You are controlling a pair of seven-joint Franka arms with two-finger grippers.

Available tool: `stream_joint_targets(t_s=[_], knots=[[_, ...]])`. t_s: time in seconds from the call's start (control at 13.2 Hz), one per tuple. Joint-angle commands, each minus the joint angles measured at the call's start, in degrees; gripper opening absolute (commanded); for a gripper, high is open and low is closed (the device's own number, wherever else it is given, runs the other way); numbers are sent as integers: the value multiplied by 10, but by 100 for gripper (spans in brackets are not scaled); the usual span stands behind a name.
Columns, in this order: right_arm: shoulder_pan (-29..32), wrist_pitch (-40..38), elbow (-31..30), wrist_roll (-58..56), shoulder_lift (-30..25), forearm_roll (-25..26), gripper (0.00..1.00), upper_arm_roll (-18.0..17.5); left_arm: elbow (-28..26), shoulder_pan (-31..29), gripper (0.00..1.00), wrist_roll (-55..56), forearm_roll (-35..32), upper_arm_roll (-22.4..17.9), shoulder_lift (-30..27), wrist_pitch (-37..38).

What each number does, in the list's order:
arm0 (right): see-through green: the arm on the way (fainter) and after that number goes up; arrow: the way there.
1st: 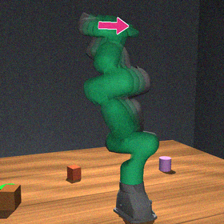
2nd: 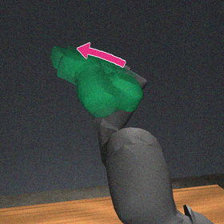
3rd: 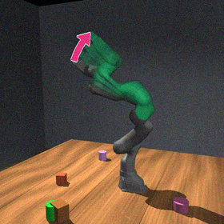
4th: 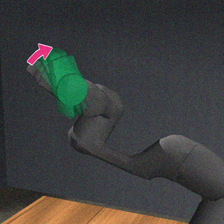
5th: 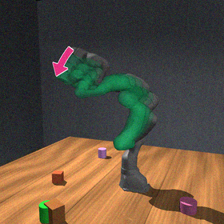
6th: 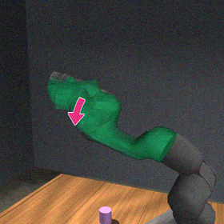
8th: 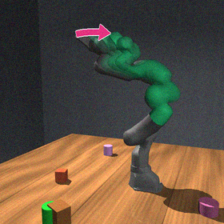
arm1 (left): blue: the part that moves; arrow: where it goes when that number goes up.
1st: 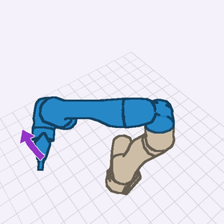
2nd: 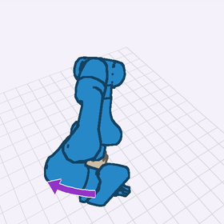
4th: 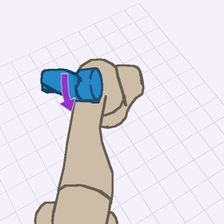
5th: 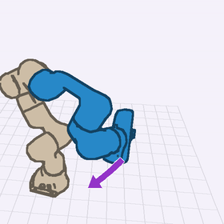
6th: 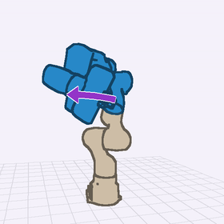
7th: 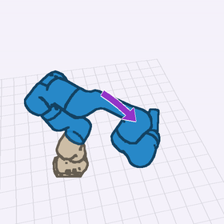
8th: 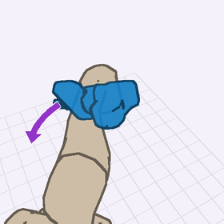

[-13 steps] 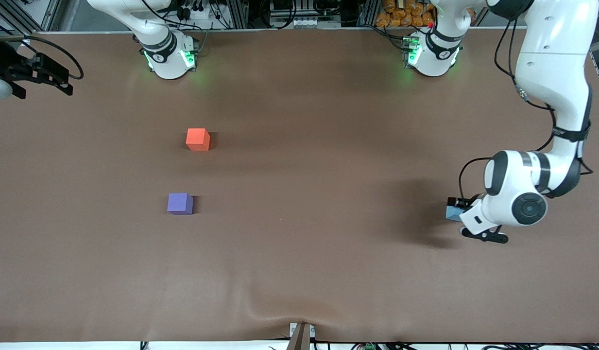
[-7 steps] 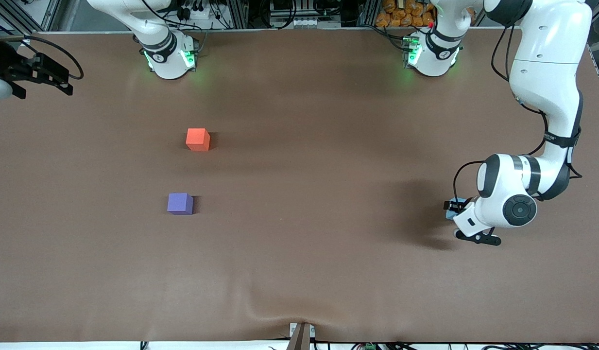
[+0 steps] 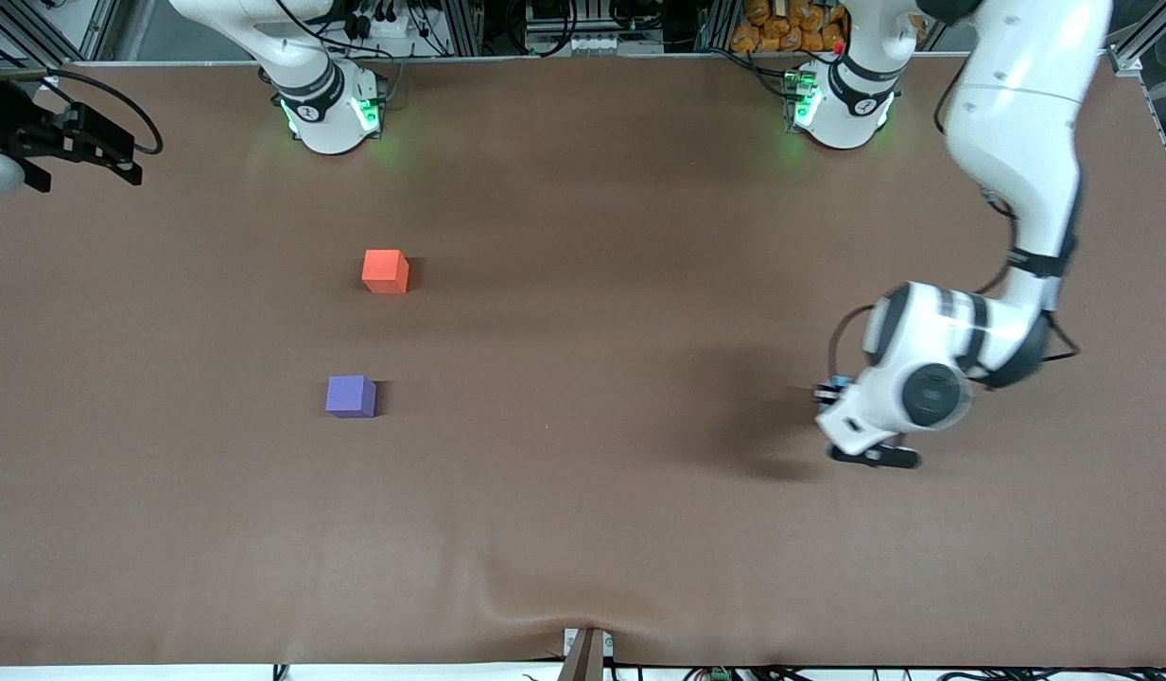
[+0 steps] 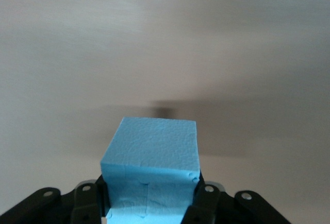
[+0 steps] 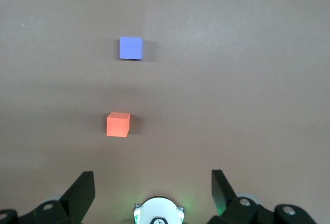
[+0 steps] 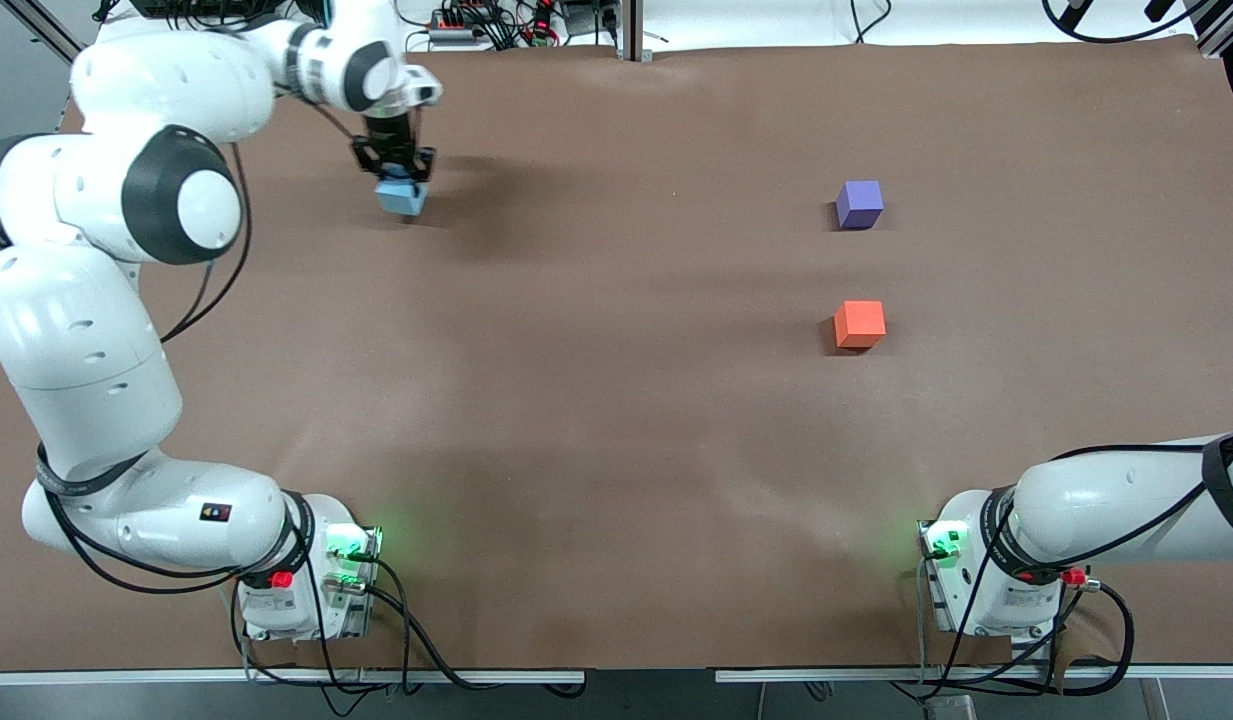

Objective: Place blue block between orange and purple blocks
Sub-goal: 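Lift and carry the blue block toward the table middle with the left gripper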

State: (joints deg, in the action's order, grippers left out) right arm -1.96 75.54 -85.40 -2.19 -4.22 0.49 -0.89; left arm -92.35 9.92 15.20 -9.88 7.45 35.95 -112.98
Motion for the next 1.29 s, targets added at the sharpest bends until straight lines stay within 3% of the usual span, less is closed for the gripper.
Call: stream_joint_targets(t_s=[0.0, 0.3, 0.53, 0.68, 0.99, 1.06, 1.14, 1.21], knots=[[16, -7, 2, -2, -1, -9, 100, -9, 37, 68, 0, 121, 6, 31, -15, 71], [17, -7, 2, -1, -1, -13, 100, -9, 82, 199, 0, 305, 62, 42, -4, 75], [16, -7, 2, -2, -1, -13, 100, -9, 136, 297, 0, 393, 64, 33, 40, 57], [16, -7, 2, -2, 0, -13, 100, -9, 168, 332, 0, 448, 64, 33, 77, 1], [16, -7, 2, -1, 0, -14, 100, -9, 170, 376, 0, 457, 64, 28, 131, -79], [16, -7, 2, -1, 0, -13, 100, -9, 170, 377, 42, 455, 64, 28, 132, -80], [15, -7, 2, -2, 0, -14, 100, -9, 170, 377, 99, 452, 62, 27, 131, -82], [13, -6, 2, -2, 1, -14, 100, -9, 169, 379, 100, 451, 58, 21, 128, -83]])
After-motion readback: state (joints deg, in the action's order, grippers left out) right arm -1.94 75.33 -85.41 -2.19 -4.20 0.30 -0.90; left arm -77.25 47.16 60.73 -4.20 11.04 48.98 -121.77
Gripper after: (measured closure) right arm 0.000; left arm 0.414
